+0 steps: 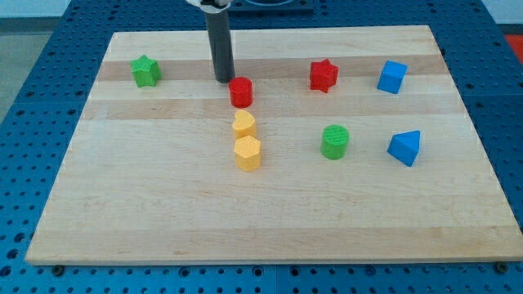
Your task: Push the red circle into the heart
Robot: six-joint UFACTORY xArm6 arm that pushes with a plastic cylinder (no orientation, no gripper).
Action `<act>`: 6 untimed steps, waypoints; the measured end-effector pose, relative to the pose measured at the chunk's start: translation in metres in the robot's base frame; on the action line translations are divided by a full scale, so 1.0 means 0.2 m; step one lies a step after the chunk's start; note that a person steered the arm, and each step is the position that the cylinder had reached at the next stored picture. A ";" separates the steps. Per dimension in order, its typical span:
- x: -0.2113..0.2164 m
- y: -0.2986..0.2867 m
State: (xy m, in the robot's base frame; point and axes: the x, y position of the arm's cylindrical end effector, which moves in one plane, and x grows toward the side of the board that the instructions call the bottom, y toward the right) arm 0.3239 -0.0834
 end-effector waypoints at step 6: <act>0.04 0.40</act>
